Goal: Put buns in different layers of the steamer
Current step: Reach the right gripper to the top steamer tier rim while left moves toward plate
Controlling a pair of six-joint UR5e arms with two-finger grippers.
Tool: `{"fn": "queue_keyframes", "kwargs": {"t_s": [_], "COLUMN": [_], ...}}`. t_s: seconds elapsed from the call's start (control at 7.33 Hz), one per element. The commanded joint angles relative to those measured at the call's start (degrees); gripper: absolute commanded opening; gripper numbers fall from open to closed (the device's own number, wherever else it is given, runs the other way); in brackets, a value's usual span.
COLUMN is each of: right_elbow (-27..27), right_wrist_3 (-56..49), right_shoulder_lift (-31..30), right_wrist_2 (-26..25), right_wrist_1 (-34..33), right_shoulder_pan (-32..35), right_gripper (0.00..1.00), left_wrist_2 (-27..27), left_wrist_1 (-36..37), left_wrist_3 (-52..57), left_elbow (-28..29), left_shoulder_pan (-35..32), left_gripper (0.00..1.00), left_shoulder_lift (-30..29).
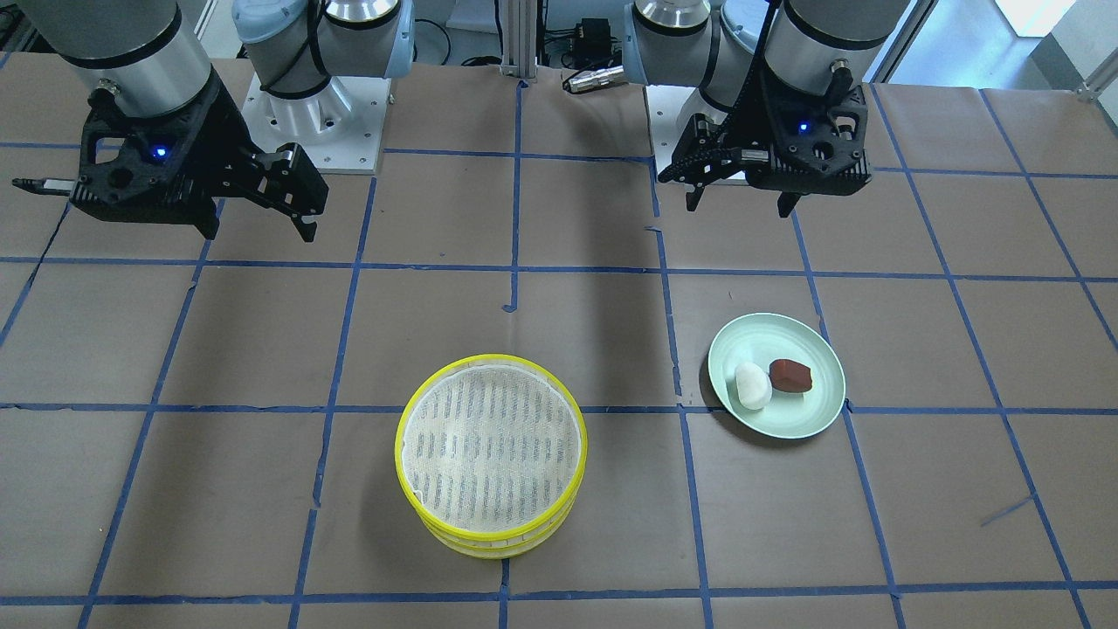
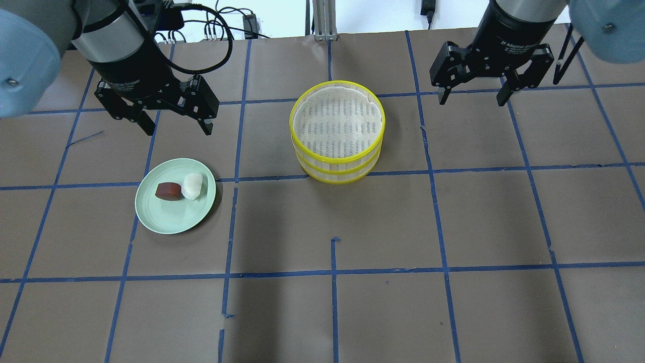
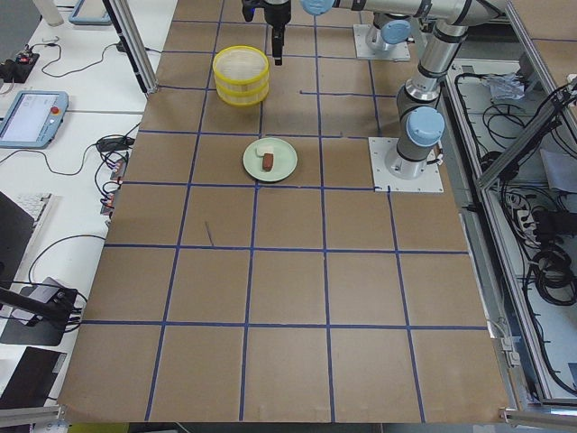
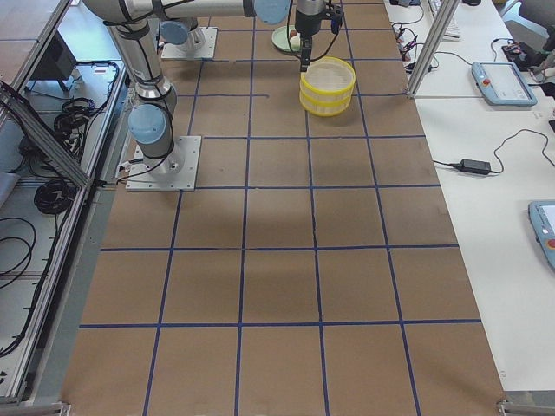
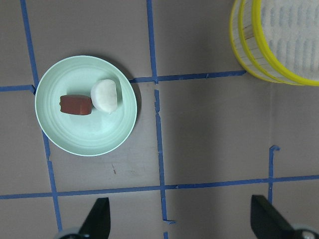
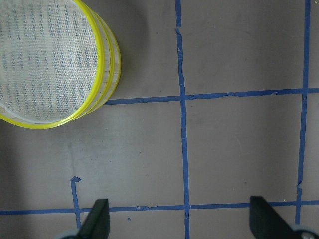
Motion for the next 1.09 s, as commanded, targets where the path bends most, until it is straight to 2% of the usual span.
{"fn": "queue_keyframes", "kwargs": {"t_s": [0.0, 0.14, 0.27, 0.41, 0.55, 0.82, 0.95], "right_elbow": [0.3, 0.5, 2.0, 2.9, 3.0, 3.6, 3.7], "right_wrist_3": [0.0, 0.8, 0.8, 1.5, 4.3, 8.6, 9.8], "right_shoulder_lift": [-0.5, 0.5, 6.0, 12.2, 16.6, 21.8, 22.3], "right_wrist_2": [-0.2, 0.5, -0.2, -0.6, -0.6, -0.6, -0.5], "right_wrist_1": [0.0, -1.7, -13.8, -21.0, -26.0, -30.7, -33.5], "right_shoulder_pan": [-0.1, 0.4, 1.4, 2.5, 4.6, 9.0, 9.3], "right_gripper": [1.0, 1.0, 1.0, 1.0, 0.99, 0.99, 0.99], "left_wrist_2": [-0.1, 0.1, 0.3, 0.0, 0.5, -0.1, 0.0], "left_wrist_1": [0.1, 0.1, 0.3, 0.8, 8.0, 16.8, 23.7], "left_wrist_3": [-0.1, 0.0, 0.1, 0.1, 2.2, 8.6, 13.0], "left_elbow": [0.0, -0.5, -0.3, -1.4, -3.4, -6.7, -8.9], "left_shoulder_pan": [0.0, 0.0, 0.2, 0.8, 1.7, 10.0, 11.0], "left_gripper": [1.0, 1.0, 1.0, 1.0, 1.0, 1.0, 1.0], "left_shoulder_lift": [0.0, -0.4, -0.4, -1.4, -4.4, -10.6, -15.0]}}
